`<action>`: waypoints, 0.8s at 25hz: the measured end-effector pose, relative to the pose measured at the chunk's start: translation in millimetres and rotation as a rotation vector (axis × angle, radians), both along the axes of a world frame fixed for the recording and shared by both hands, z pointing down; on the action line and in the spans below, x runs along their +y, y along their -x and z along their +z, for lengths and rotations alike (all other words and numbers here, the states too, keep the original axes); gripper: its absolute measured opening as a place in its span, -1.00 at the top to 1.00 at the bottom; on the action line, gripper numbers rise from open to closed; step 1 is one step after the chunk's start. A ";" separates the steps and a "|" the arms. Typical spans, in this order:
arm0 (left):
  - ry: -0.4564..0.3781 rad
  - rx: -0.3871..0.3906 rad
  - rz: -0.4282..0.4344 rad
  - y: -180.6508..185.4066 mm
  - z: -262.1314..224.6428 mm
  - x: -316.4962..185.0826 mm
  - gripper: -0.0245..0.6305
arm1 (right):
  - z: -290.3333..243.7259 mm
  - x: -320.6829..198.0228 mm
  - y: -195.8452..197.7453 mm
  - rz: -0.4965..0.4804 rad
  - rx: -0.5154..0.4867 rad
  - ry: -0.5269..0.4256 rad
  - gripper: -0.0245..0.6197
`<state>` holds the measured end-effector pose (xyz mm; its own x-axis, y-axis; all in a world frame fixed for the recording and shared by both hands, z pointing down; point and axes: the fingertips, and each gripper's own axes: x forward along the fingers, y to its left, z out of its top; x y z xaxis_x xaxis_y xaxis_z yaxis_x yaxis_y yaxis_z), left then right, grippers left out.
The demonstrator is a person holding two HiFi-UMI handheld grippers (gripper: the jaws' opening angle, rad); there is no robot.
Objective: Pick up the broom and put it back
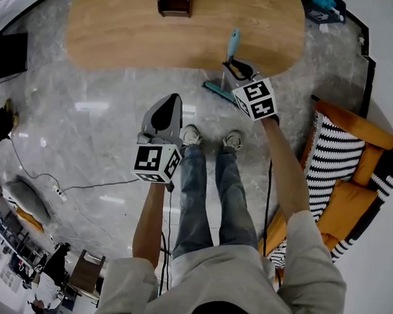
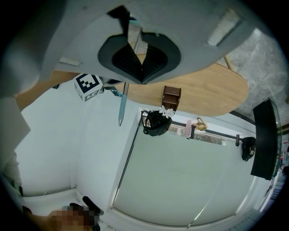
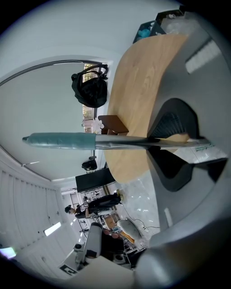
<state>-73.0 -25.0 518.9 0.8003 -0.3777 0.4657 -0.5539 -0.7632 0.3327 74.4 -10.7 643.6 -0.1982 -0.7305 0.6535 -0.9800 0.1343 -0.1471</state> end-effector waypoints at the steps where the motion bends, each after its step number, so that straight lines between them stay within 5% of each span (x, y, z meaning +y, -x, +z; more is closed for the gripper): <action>1: -0.001 0.000 0.000 -0.1 -0.1 -0.2 0.92 | 0.3 -0.1 -0.3 0.002 0.003 0.000 0.68; 20: -0.009 0.010 -0.004 2.2 -7.0 2.1 0.92 | -11.1 5.1 0.2 0.039 0.009 -0.020 0.44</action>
